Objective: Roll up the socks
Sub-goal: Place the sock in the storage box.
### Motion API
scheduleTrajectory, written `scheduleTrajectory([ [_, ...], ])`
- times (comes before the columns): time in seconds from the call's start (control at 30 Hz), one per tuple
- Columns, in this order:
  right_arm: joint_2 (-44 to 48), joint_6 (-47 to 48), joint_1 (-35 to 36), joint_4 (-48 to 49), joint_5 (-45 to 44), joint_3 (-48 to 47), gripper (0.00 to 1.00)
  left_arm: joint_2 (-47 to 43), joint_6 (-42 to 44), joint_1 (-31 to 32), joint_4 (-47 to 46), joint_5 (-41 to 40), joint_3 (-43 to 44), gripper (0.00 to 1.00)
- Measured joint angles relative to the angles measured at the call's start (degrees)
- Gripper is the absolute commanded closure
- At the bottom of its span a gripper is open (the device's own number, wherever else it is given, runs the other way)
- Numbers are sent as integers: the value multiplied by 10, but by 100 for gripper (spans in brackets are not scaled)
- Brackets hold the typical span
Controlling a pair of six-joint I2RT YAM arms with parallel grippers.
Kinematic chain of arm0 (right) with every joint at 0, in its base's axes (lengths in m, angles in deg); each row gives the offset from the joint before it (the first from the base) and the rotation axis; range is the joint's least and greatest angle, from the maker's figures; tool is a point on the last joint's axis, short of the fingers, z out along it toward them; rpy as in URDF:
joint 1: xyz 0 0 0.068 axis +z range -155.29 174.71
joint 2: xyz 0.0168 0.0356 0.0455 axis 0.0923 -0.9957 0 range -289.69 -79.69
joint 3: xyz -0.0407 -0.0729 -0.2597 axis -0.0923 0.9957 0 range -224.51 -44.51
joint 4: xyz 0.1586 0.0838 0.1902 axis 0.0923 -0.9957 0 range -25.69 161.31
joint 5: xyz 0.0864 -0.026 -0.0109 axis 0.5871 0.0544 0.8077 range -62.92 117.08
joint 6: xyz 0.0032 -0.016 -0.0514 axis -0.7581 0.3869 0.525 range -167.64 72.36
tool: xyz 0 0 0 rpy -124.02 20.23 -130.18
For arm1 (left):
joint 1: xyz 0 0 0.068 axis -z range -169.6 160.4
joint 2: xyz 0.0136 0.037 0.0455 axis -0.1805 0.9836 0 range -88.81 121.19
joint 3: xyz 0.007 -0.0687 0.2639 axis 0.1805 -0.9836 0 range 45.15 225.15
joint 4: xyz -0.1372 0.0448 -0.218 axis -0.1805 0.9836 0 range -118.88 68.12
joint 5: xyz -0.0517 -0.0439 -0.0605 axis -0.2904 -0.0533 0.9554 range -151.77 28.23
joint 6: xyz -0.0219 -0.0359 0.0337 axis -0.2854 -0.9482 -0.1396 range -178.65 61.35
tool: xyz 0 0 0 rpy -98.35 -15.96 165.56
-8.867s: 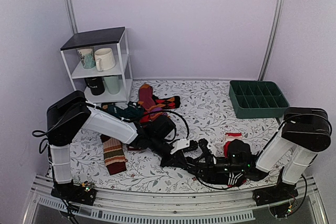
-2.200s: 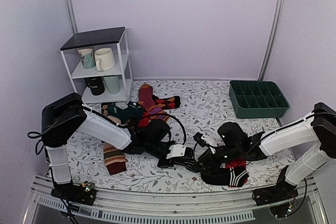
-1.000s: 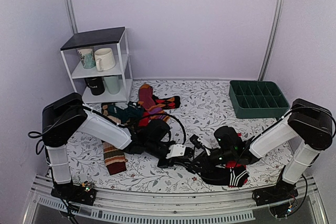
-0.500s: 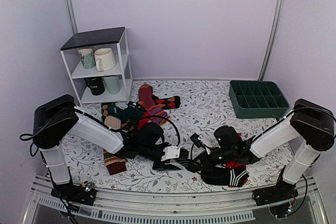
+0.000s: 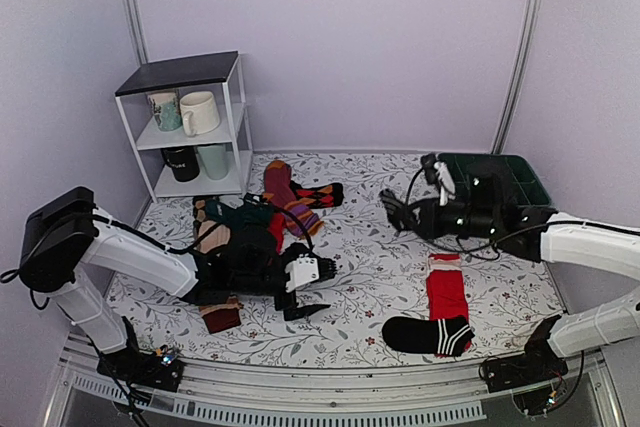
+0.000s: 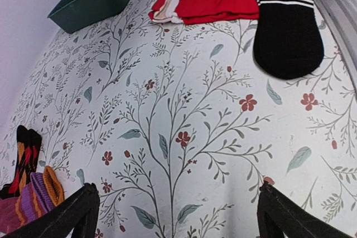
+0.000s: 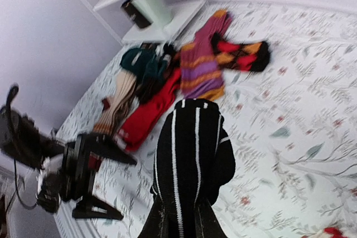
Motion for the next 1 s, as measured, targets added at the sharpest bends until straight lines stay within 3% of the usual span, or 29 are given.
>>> scheduleTrajectory([
  [0.3,20,42,-199,-141,-50,-120,100,-29,-31,-1,-23,-44,-14,1],
  [0.53,-65,97,-325,-180,-29,-150,100,-37,-37,-2,-27,-51,-16,0],
  [0.7,-131,130,-372,-195,-4,-176,100,-37,-37,-2,-27,-51,-16,1],
  [1.0,-192,151,-387,-196,24,-213,100,-37,-37,-2,-27,-49,-16,1],
])
